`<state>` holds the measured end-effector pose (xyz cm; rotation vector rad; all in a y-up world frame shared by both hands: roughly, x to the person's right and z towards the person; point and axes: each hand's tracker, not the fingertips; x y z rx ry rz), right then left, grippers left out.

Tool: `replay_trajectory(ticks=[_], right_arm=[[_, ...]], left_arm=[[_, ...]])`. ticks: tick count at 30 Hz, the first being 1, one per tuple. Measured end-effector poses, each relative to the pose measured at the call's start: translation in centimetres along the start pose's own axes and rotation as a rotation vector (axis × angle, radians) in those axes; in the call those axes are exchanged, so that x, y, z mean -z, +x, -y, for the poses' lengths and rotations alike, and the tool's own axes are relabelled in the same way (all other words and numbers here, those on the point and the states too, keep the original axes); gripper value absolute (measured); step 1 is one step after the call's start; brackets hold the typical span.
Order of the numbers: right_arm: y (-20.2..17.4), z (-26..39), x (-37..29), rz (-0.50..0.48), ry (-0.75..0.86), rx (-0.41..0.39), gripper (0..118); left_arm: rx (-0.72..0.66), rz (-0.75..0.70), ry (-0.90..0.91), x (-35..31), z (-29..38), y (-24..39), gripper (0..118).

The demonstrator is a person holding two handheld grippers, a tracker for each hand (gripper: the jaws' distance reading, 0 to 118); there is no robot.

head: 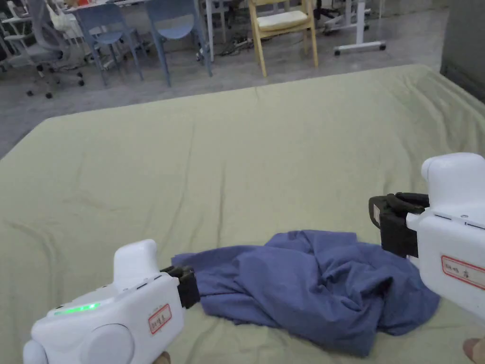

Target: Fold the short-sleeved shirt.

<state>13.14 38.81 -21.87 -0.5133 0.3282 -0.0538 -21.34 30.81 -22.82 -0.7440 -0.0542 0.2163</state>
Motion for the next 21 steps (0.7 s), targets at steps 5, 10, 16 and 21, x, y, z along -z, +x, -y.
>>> replay_trajectory(ticks=[5, 10, 16, 21], right_arm=[[-1.8, 0.8, 3.8, -0.051, -0.071, -0.023, 3], [-1.4, 1.2, 5.7, -0.047, -0.120, -0.026, 3], [1.3, 2.4, 7.5, 0.043, -0.192, 0.010, 3], [3.8, 3.6, 8.6, 0.120, -0.277, 0.027, 3]], left_arm=[[-0.016, -0.047, -0.045, 4.2, 0.4, -3.5, 0], [0.025, -0.030, -0.058, 11.7, -2.3, -5.7, 3], [0.116, -0.186, -0.156, 22.9, -5.6, -7.6, 118], [0.168, -0.228, -0.240, 27.7, -5.2, -6.3, 95]])
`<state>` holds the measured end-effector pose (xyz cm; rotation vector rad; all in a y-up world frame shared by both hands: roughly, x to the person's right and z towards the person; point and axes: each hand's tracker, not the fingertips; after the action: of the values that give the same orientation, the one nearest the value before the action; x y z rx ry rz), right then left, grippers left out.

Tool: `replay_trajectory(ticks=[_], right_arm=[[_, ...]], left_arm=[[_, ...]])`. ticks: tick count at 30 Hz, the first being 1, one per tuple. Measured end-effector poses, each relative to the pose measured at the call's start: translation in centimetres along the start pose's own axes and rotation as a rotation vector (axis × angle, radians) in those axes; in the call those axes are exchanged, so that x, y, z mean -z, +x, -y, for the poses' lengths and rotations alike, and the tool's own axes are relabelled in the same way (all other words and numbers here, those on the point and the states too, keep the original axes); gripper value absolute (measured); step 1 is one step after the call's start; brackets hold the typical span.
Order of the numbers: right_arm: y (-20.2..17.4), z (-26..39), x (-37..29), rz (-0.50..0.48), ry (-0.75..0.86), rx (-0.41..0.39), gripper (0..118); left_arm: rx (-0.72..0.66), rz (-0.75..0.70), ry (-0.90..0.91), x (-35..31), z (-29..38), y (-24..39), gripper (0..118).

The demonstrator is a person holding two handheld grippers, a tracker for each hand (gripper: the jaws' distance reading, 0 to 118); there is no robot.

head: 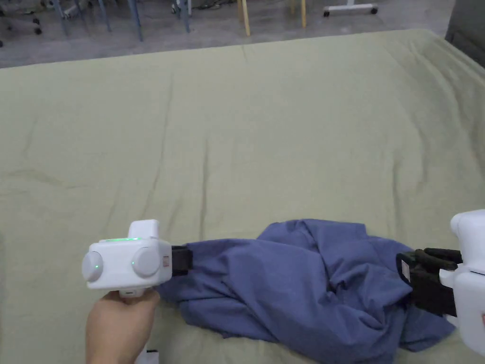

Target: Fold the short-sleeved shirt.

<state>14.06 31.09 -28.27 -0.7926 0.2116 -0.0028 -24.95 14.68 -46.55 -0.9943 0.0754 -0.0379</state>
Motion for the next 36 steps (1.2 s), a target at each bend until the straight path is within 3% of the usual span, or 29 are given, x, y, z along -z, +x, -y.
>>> replay_trajectory(ticks=[1, 2, 3, 5, 6, 7, 9, 10, 12, 16, 18, 19, 21, 22, 24, 27, 30, 36], right_arm=[[0.4, 0.2, 0.3, 0.025, -0.016, -0.002, 3], [0.8, 0.3, 0.7, 0.053, -0.034, 0.000, 3], [1.4, 0.4, 1.2, 0.075, -0.050, 0.002, 3], [2.4, 0.6, 2.0, 0.088, -0.064, 0.012, 3], [2.9, 0.4, 2.6, 0.084, -0.078, 0.020, 3], [3.5, 0.2, 3.1, 0.072, -0.096, 0.037, 14], [4.5, -0.2, 4.2, 0.034, -0.149, 0.109, 107], [5.1, -0.4, 5.0, 0.022, -0.164, 0.147, 118], [5.7, -0.1, 7.3, -0.013, -0.151, 0.195, 117], [6.0, 0.8, 11.9, 0.079, -0.283, 0.219, 117], [6.7, 1.1, 10.6, 0.103, -0.373, 0.285, 114], [6.7, 1.5, 10.7, 0.095, -0.395, 0.327, 102], [7.0, 2.0, 10.6, 0.001, -0.347, 0.380, 11], [7.0, 2.1, 10.1, 0.014, -0.338, 0.383, 6], [6.6, 1.3, 7.8, 0.019, -0.210, 0.341, 6], [5.0, -1.4, 4.4, 0.075, -0.084, 0.169, 6], [4.3, -5.6, 1.7, 0.132, 0.030, 0.060, 6], [6.4, -17.0, -3.0, 0.305, 0.186, -0.066, 6]], left_arm=[[0.017, 0.008, 0.012, -0.3, 0.0, 0.8, 71], [0.024, 0.073, 0.036, -0.4, -0.2, 0.6, 17], [0.045, 0.054, 0.083, -0.9, -0.3, 1.4, 3], [0.158, -0.042, 0.082, -2.0, -0.4, 3.4, 3], [0.155, -0.004, 0.088, -2.5, -0.6, 3.1, 3], [0.111, 0.059, 0.098, -3.3, -0.7, 2.6, 3], [0.017, 0.133, 0.128, -5.4, -0.9, 1.7, 3], [0.020, 0.116, 0.154, -7.3, -0.8, 1.8, 3], [0.021, 0.112, 0.188, -9.9, -0.6, 1.7, 3], [0.007, 0.144, 0.210, -13.1, -0.8, 1.3, 3], [0.009, 0.142, 0.227, -14.5, -0.6, 1.4, 3], [0.003, 0.142, 0.223, -14.2, -0.7, 1.3, 3], [-0.007, 0.139, 0.227, -15.1, -0.5, 1.0, 3], [-0.018, 0.139, 0.230, -15.2, -0.3, 0.9, 3], [-0.038, 0.132, 0.242, -16.0, -0.4, 0.4, 3], [-0.083, 0.143, 0.276, -17.8, -1.4, -0.4, 3], [-0.120, 0.155, 0.353, -20.9, -3.7, -1.0, 3], [-0.220, 0.128, 0.588, -29.4, -12.1, -5.0, 3]])
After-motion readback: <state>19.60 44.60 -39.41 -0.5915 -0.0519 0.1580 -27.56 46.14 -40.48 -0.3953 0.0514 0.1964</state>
